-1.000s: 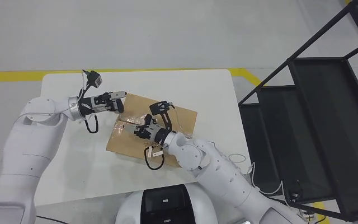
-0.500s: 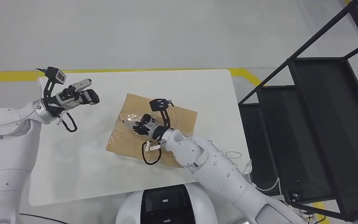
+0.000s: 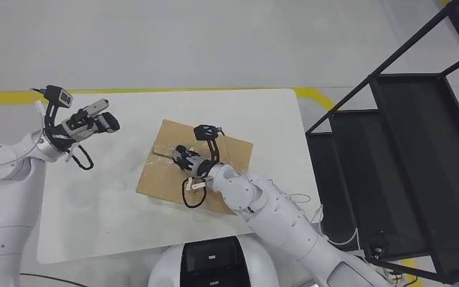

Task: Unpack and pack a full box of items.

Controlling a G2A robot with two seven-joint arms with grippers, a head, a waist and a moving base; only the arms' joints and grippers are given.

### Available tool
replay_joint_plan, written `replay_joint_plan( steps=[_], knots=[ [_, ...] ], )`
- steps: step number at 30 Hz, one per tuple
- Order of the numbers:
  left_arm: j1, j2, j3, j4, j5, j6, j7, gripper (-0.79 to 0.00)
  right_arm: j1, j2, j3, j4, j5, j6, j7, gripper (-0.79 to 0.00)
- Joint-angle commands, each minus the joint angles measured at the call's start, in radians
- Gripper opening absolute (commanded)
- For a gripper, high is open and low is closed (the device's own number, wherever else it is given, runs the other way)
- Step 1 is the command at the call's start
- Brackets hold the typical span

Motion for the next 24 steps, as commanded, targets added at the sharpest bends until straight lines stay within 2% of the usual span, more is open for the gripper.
replay_joint_plan(
  steps=[1, 8, 16, 24],
  knots=[
    [0.004, 0.001, -0.003, -0.005, 0.0, 0.002, 0.001, 0.0, -0.001, -0.001, 0.003, -0.004, 0.005, -0.003, 0.001, -0.785],
    [0.012, 0.003, -0.011, -0.017, 0.0, 0.006, -0.004, 0.0, -0.03, 0.006, 0.032, -0.063, 0.041, -0.106, 0.032, -0.785],
    [0.0, -0.002, 0.013, -0.01, 0.002, 0.012, -0.01, 0.0, -0.119, 0.035, 0.126, -0.144, 0.118, -0.284, 0.1, -0.785],
    [-0.014, -0.006, 0.035, 0.004, 0.007, 0.016, -0.012, 0.0, -0.194, 0.059, 0.214, -0.203, 0.183, -0.389, 0.147, -0.785]
  ],
)
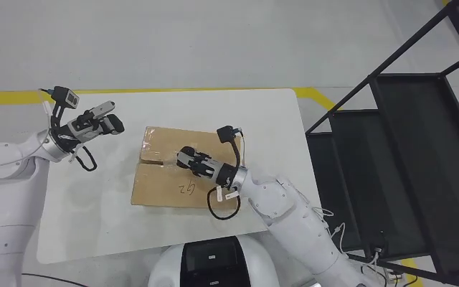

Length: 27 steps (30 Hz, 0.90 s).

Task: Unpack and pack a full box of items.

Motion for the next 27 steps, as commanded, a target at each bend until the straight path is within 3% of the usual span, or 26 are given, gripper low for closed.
replay_joint_plan(
  steps=[1, 10, 27],
  knots=[
    [-0.003, -0.002, 0.008, 0.001, 0.001, 0.002, -0.001, 0.0, -0.014, 0.004, 0.015, -0.009, 0.04, -0.044, 0.013, -0.785],
    [-0.018, -0.008, 0.044, 0.001, 0.019, 0.018, -0.006, 0.0, -0.058, 0.028, 0.1, -0.039, 0.15, -0.169, 0.088, -0.785],
    [-0.058, -0.003, 0.124, 0.02, 0.157, 0.155, -0.143, 0.0, -0.122, 0.071, 0.249, -0.09, 0.335, -0.298, 0.225, -0.785]
  ],
)
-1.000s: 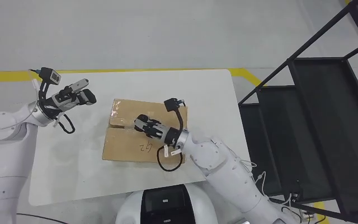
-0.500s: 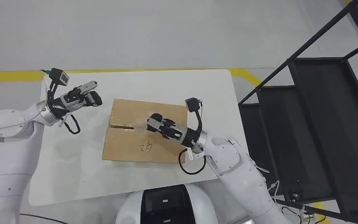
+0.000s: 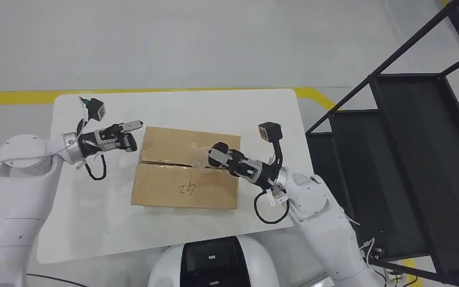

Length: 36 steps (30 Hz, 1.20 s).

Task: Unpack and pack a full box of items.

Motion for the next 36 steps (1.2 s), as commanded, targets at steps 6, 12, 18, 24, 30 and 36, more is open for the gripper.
replay_joint_plan(
  steps=[6, 12, 18, 24, 30, 36],
  knots=[
    [-0.007, 0.003, 0.008, -0.004, -0.039, 0.023, -0.096, 0.0, -0.023, 0.019, 0.06, -0.019, 0.086, -0.032, 0.076, -0.785],
    [-0.006, 0.004, 0.016, -0.021, -0.058, 0.032, -0.141, 0.0, -0.026, 0.031, 0.091, -0.035, 0.154, -0.047, 0.126, -0.785],
    [-0.002, 0.002, 0.042, -0.041, -0.049, 0.044, -0.138, 0.0, -0.004, 0.039, 0.094, -0.025, 0.216, -0.066, 0.16, -0.785],
    [-0.011, -0.002, 0.078, -0.044, -0.003, 0.06, -0.108, 0.0, 0.032, 0.045, 0.074, -0.001, 0.246, -0.057, 0.2, -0.785],
    [-0.026, -0.007, 0.102, -0.038, 0.031, 0.068, -0.066, 0.0, 0.108, 0.038, -0.029, 0.054, 0.214, -0.017, 0.207, -0.785],
    [-0.034, -0.008, 0.105, -0.033, 0.031, 0.063, -0.04, 0.0, 0.199, 0.024, -0.136, 0.132, 0.208, -0.001, 0.202, -0.785]
  ],
)
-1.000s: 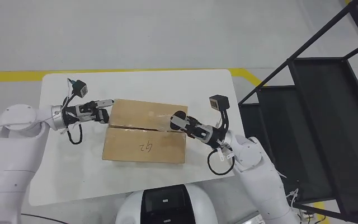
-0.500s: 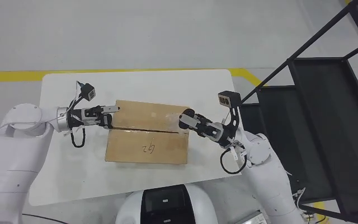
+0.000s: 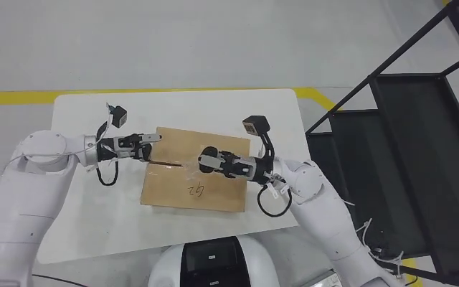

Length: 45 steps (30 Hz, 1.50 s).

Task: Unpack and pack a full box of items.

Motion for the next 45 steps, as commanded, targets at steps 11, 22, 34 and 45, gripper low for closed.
replay_joint_plan(
  steps=[11, 22, 34, 45],
  knots=[
    [0.004, 0.0, -0.008, 0.01, -0.024, -0.013, 0.029, 0.0, 0.137, -0.022, -0.148, 0.149, -0.036, 0.086, 0.008, -0.785],
    [0.007, -0.001, -0.015, 0.013, -0.049, -0.02, 0.054, 0.0, 0.247, -0.057, -0.287, 0.268, -0.036, 0.128, 0.001, -0.785],
    [0.011, -0.001, -0.02, 0.009, -0.061, -0.024, 0.065, 0.0, 0.336, -0.096, -0.368, 0.438, -0.01, 0.147, -0.041, -0.785],
    [0.036, 0.003, -0.102, 0.016, -0.169, -0.086, 0.157, 0.0, 0.375, -0.122, -0.402, 0.508, -0.023, 0.158, -0.106, -0.785]
  ],
)
